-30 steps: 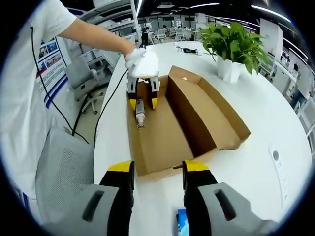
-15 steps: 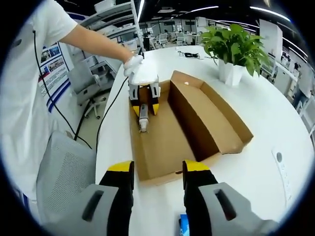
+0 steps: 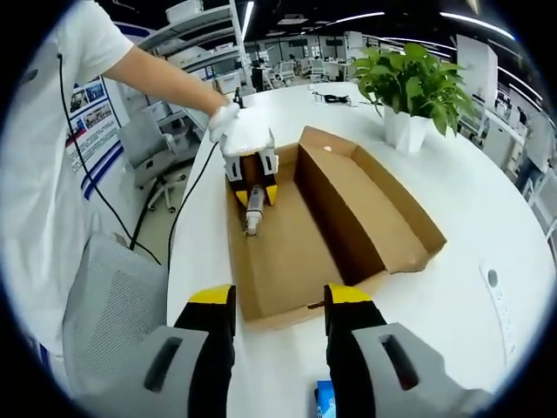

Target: Operate the shoe box by opening the lid, removing the specified soft item, and placing it in the target area until the item is outside and the box remains undamaged.

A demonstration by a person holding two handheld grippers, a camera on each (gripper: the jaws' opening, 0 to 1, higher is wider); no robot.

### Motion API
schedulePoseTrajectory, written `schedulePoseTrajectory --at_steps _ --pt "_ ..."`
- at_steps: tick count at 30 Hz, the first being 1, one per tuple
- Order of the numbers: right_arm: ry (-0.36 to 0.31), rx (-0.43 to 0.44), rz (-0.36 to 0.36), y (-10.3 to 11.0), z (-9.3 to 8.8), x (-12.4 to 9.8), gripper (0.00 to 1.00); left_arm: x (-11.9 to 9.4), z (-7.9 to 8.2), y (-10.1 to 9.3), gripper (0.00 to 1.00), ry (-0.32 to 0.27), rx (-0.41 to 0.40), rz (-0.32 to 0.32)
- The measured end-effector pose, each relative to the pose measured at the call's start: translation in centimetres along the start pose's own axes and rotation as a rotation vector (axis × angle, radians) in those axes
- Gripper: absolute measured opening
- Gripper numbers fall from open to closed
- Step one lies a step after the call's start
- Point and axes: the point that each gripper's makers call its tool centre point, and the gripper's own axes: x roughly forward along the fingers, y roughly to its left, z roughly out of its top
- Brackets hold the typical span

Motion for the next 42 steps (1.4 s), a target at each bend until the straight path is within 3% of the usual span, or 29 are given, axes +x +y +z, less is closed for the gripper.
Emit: schedulePoseTrajectory --at_steps 10,28,42 --pt "-0.001 0.0 -0.005 -0.2 -0.1 -0.1 0.38 0.2 0.0 0.2 0.23 -0.001 0.023 0.029" --pt "-0.008 0.002 -0.005 -0.2 0.0 0.0 0.37 0.2 0.0 0.5 0.19 -0.03 -0.027 0.025" --pt "-0.013 -0.003 -0.004 0.1 0.2 -0.1 0.37 -0.7 1.0 0.6 0.19 -0.069 -0.056 0.055"
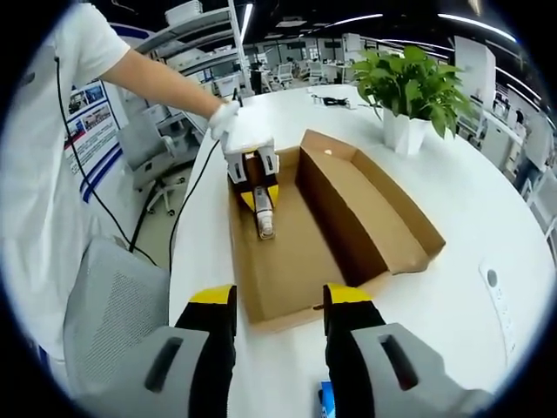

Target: Operate the shoe box by opening the lid, removing the specified soft item, and placing it in the target area until the item is outside and the box remains undamaged.

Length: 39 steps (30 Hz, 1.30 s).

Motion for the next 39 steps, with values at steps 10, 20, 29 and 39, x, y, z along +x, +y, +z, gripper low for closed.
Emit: schedulePoseTrajectory --at_steps 10,20,29,39 --pt "-0.017 -0.006 -0.006 0.4 0.7 -0.3 0.37 -1.1 0.5 -0.1 0.19 -0.05 -0.057 0.02" --pt "-0.086 0.014 -0.046 0.6 2.8 -1.7 0.37 -3.7 3.1 0.6 0.19 -0.183 -0.159 0.095" --pt "-0.161 0.034 -0.075 0.7 5.3 -3.0 0.36 -5.9 5.9 0.5 0.19 -0.293 -0.216 0.153" --pt "-0.178 0.007 -0.088 2.6 6.6 -3.8 0.37 -7.4 7.5 -0.4 0.19 -0.365 -0.249 0.207"
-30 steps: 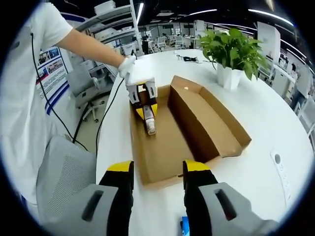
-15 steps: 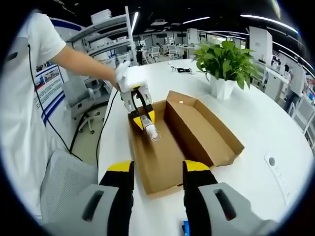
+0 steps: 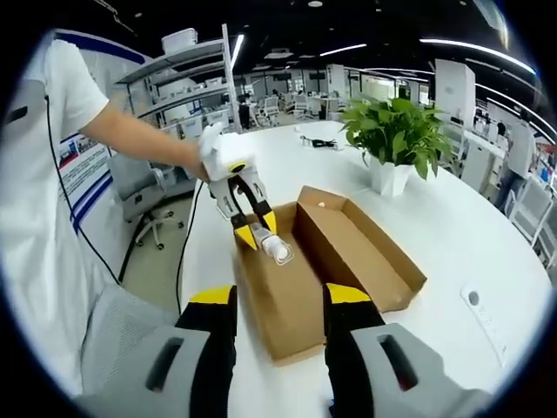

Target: Operate the shoe box by opening the lid, removing the specified soft item, and placing it in the target area until the item is outside and the box remains undamaged.

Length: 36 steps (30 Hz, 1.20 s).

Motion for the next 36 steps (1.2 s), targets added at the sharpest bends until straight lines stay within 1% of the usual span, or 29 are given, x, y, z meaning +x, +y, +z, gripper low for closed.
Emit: schedulePoseTrajectory --at_steps 4,7,9,12,16,17,18,20,23,24,28,32,35,36 --pt "-0.023 0.001 -0.012 0.4 0.7 -0.5 0.37 -0.5 0.8 0.2 0.19 -0.047 -0.038 0.02" --pt "-0.041 0.007 -0.022 0.6 1.3 -0.9 0.37 -1.0 1.8 -0.2 0.19 -0.073 -0.05 0.036" --pt "-0.051 0.014 -0.022 0.5 1.5 -1.0 0.37 -1.3 2.8 0.0 0.19 -0.113 -0.072 0.047" --pt "-0.056 0.013 -0.028 0.5 1.7 -1.2 0.37 -1.7 4.4 -0.3 0.19 -0.162 -0.09 0.065" --pt "-0.07 0.019 -0.046 0.2 2.0 -1.5 0.37 -2.2 7.0 -1.6 0.19 -0.234 -0.115 0.067" --pt "-0.071 0.019 -0.052 0.1 2.0 -1.6 0.38 -2.3 7.4 -1.8 0.19 -0.247 -0.117 0.072" --pt "-0.073 0.024 -0.057 0.0 2.0 -1.7 0.38 -2.4 8.3 -2.3 0.19 -0.263 -0.114 0.079" --pt "-0.084 0.033 -0.062 0.0 2.1 -2.0 0.38 -2.6 9.5 -2.7 0.19 -0.288 -0.089 0.102" --pt "-0.102 0.046 -0.071 0.0 2.4 -2.6 0.38 -2.8 10.8 -3.1 0.19 -0.324 -0.099 0.117" --pt "-0.108 0.05 -0.073 0.1 2.5 -2.8 0.38 -2.9 11.1 -2.9 0.19 -0.338 -0.105 0.123" --pt "-0.159 0.083 -0.075 0.6 3.2 -3.7 0.39 -3.0 13.0 -3.9 0.19 -0.382 -0.12 0.137" --pt "-0.204 0.111 -0.098 0.8 3.7 -4.7 0.39 -3.1 14.6 -4.5 0.19 -0.43 -0.145 0.142" --pt "-0.277 0.169 -0.12 0.5 4.4 -5.9 0.4 -3.2 16.0 -5.3 0.19 -0.455 -0.144 0.147" --pt "-0.297 0.186 -0.127 0.3 4.6 -6.3 0.4 -3.2 16.2 -5.1 0.19 -0.463 -0.141 0.151"
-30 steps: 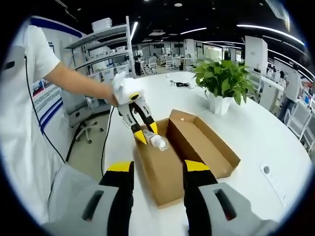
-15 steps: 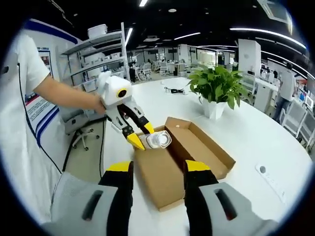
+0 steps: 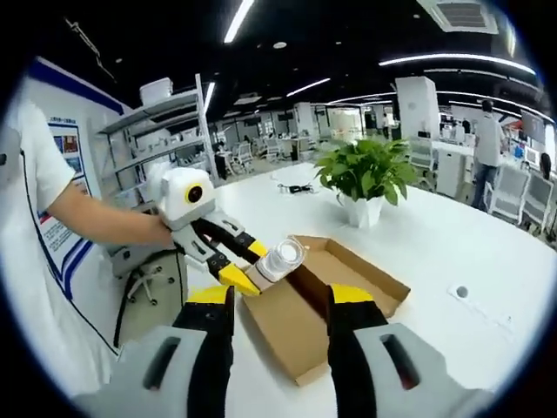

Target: Operate the shoe box by opening the lid, removing the specified soft item, and placing it in the target area until the item is outside and the box remains undamaged.

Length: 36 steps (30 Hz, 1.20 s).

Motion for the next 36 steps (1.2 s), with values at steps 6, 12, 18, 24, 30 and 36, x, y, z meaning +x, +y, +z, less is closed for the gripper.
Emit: schedulePoseTrajectory --at_steps 6,12,18,24,30,36 --pt "-0.16 0.137 -0.044 -2.1 2.5 -2.8 0.4 0.8 3.7 -0.9 0.19 -0.09 -0.02 0.015" --pt "-0.205 0.135 -0.04 -1.9 3.7 -4.7 0.39 2.0 6.6 -2.1 0.19 -0.16 -0.052 0.002" --pt "-0.252 0.126 -0.015 -1.4 4.6 -5.9 0.39 3.5 8.7 -4.4 0.19 -0.204 -0.056 -0.017" --pt "-0.288 0.116 0.006 -1.2 5.3 -7.4 0.37 5.0 10.3 -6.4 0.19 -0.244 -0.054 -0.041" --pt "-0.325 0.127 0.02 -1.5 5.6 -9.0 0.29 6.2 11.4 -8.4 0.19 -0.273 -0.071 -0.054" --pt "-0.34 0.147 0.029 -2.0 5.3 -10.1 0.28 7.7 11.9 -9.7 0.19 -0.271 -0.074 -0.067"
